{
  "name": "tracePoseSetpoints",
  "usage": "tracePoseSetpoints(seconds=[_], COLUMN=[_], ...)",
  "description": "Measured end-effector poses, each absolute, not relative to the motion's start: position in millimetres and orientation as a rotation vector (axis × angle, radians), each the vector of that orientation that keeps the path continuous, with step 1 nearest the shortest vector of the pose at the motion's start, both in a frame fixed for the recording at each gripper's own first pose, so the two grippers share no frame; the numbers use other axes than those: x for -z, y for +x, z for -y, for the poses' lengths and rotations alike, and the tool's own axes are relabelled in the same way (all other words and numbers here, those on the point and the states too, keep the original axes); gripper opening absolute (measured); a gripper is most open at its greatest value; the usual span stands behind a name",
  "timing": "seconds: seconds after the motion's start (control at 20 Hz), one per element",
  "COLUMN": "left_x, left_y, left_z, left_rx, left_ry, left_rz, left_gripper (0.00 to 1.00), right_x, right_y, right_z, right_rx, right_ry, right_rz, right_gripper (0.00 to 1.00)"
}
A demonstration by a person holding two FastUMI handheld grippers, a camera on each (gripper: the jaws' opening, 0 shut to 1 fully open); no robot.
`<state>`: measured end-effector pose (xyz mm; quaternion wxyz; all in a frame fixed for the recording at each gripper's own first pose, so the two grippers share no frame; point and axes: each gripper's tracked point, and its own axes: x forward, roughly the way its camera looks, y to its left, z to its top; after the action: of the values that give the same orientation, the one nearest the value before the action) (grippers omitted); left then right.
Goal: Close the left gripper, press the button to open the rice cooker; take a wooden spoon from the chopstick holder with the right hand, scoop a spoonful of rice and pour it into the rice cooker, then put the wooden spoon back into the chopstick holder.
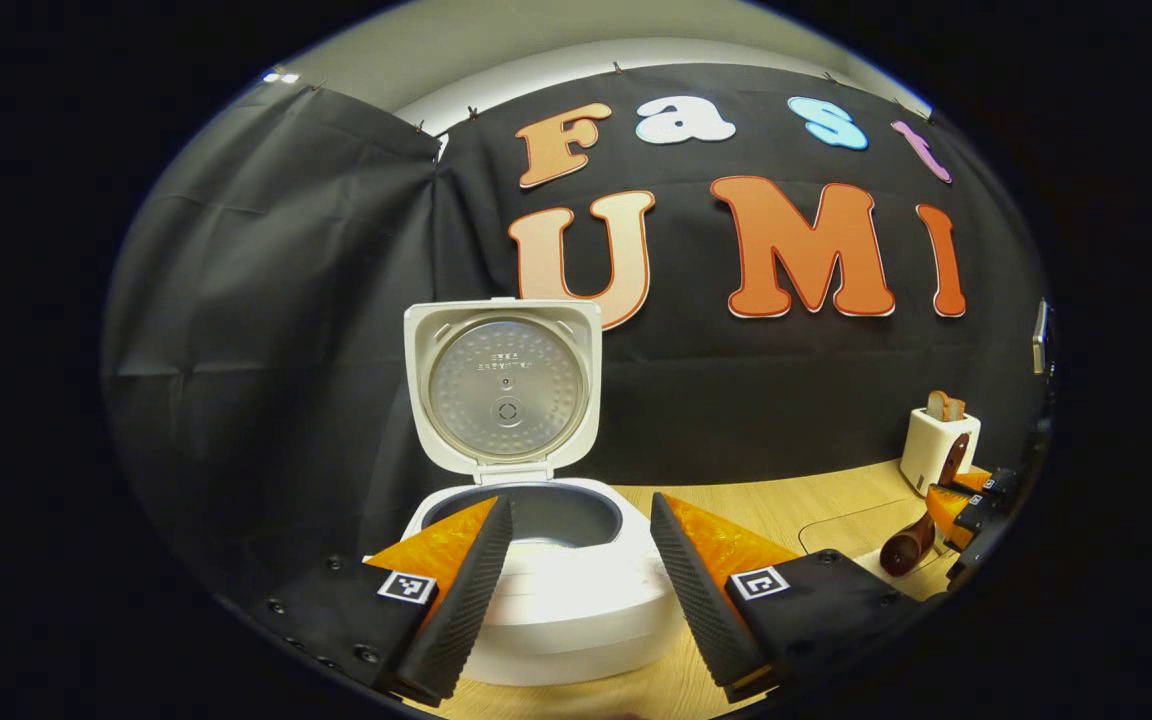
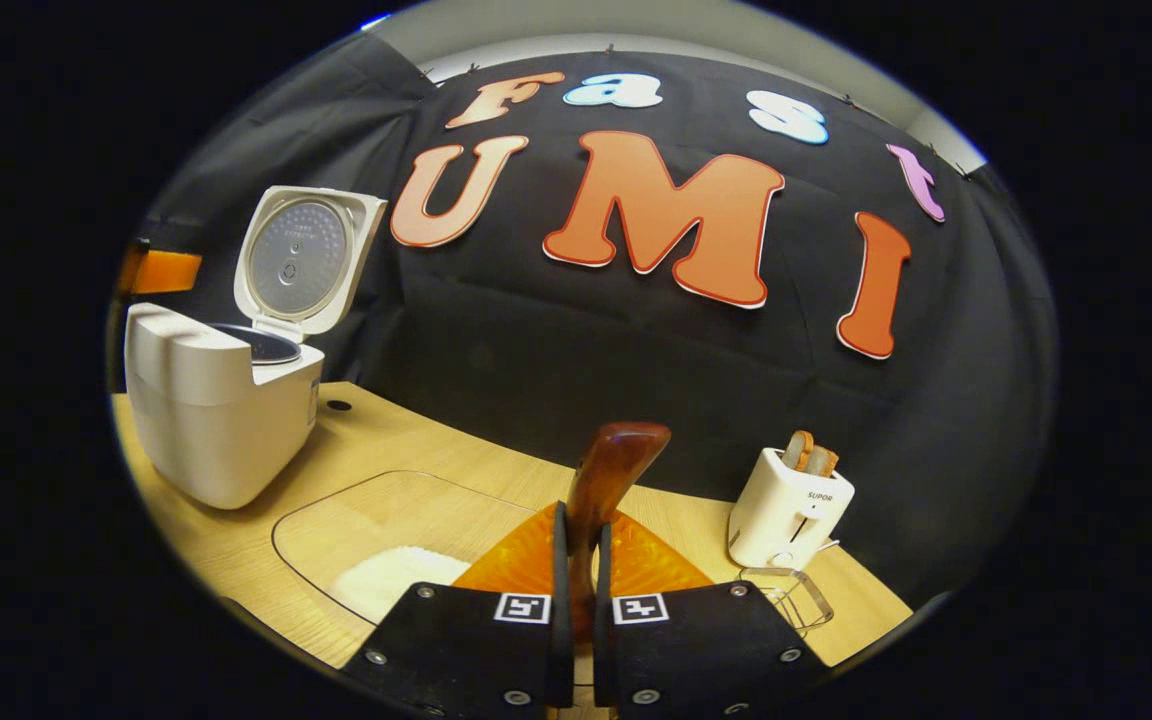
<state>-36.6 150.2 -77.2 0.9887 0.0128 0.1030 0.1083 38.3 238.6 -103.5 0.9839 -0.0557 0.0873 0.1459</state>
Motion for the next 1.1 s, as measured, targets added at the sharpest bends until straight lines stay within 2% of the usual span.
tracePoseSetpoints(seconds=[0.3,0.55,0.75,1.1], left_x=[91,97,99,106], left_y=[-38,-38,-41,-41], left_z=[-154,-156,-161,-161], left_rx=[-0.222,-0.220,-0.227,-0.226], left_ry=[0.002,-0.016,-0.020,-0.039], left_rz=[-0.237,-0.248,-0.249,-0.266], left_gripper=[0.92,0.92,0.92,0.92], right_x=[117,119,126,131], right_y=[28,22,28,32], right_z=[-249,-261,-253,-247], right_rx=[-0.306,-0.354,-0.343,-0.382], right_ry=[0.102,0.391,0.561,0.714], right_rz=[-0.282,-0.379,-0.448,-0.497], right_gripper=[0.08,0.08,0.08,0.08])
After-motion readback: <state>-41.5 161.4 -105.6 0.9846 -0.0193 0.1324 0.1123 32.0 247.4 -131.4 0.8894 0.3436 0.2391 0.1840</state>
